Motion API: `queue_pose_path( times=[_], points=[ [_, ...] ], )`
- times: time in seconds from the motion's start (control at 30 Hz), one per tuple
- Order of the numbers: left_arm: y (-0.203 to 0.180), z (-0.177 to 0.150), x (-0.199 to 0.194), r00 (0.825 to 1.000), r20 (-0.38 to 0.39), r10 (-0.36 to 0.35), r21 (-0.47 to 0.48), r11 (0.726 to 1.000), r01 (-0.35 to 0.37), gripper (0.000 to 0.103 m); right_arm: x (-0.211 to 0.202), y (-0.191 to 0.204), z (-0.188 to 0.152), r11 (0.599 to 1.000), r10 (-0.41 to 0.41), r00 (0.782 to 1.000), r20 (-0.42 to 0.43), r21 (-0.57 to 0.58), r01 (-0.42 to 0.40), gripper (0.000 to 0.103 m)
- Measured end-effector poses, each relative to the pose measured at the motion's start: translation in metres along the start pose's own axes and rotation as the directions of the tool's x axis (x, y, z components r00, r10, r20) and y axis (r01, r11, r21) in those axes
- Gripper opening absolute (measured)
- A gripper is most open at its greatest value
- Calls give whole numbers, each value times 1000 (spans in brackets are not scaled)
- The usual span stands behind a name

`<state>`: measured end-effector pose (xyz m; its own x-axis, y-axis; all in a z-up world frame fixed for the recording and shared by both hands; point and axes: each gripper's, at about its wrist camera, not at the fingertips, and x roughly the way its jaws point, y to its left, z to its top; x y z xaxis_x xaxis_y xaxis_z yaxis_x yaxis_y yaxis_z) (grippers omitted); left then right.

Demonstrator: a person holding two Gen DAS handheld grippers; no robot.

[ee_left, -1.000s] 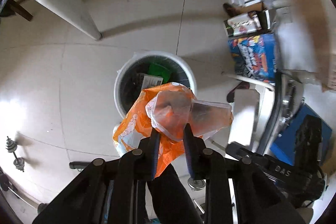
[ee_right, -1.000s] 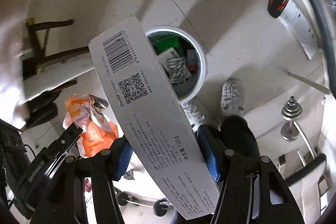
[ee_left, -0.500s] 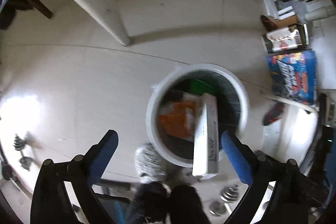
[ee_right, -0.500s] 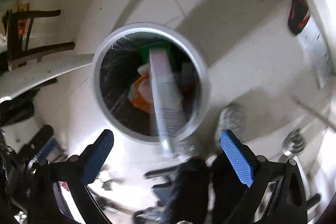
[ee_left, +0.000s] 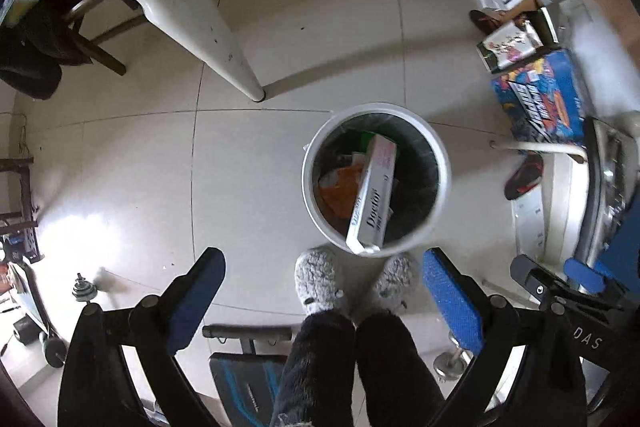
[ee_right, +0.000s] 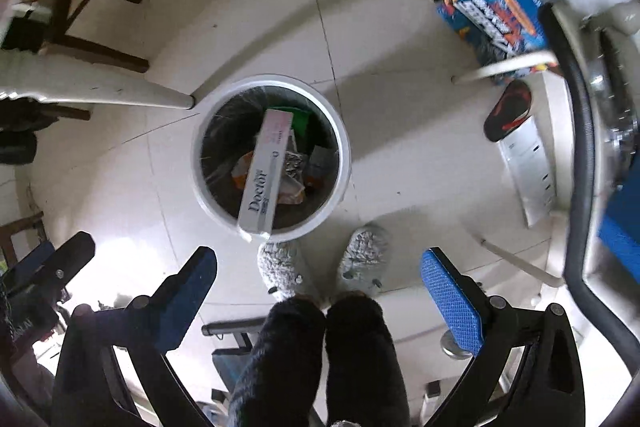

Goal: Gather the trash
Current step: 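Raise both grippers from the bin back over the table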

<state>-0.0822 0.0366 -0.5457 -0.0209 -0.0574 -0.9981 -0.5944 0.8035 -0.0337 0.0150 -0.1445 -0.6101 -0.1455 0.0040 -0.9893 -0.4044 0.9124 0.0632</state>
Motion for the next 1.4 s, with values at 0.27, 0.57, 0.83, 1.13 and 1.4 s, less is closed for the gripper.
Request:
queue_pose_path(
  times=[0.27, 0.57, 0.83, 1.13, 1.4],
  points=[
    [1, -23, -89, 999, 43, 0, 22, 1000, -1, 101, -110, 16, -30, 999, 0, 999, 48, -38, 2, 103],
    [-1, -43, -191, 993, 114, -25, 43, 999, 21, 101, -218, 30, -65, 999, 11, 997, 78, -47, -7, 103],
    [7, -37, -274, 976, 218, 24, 43, 999, -34, 101, -319, 36, -71, 996, 91, 981, 174, 9, -93, 103],
    [-18, 55, -302, 929, 360, 84, -1, 996, -90, 103, -377, -3, 26, 984, 138, 955, 262, 77, -163, 103],
    [-96, 194, -281, 931, 339, 136, -83, 990, -114, 103, -397, -33, 224, 989, 38, 966, 255, -146, 0, 103]
  ],
)
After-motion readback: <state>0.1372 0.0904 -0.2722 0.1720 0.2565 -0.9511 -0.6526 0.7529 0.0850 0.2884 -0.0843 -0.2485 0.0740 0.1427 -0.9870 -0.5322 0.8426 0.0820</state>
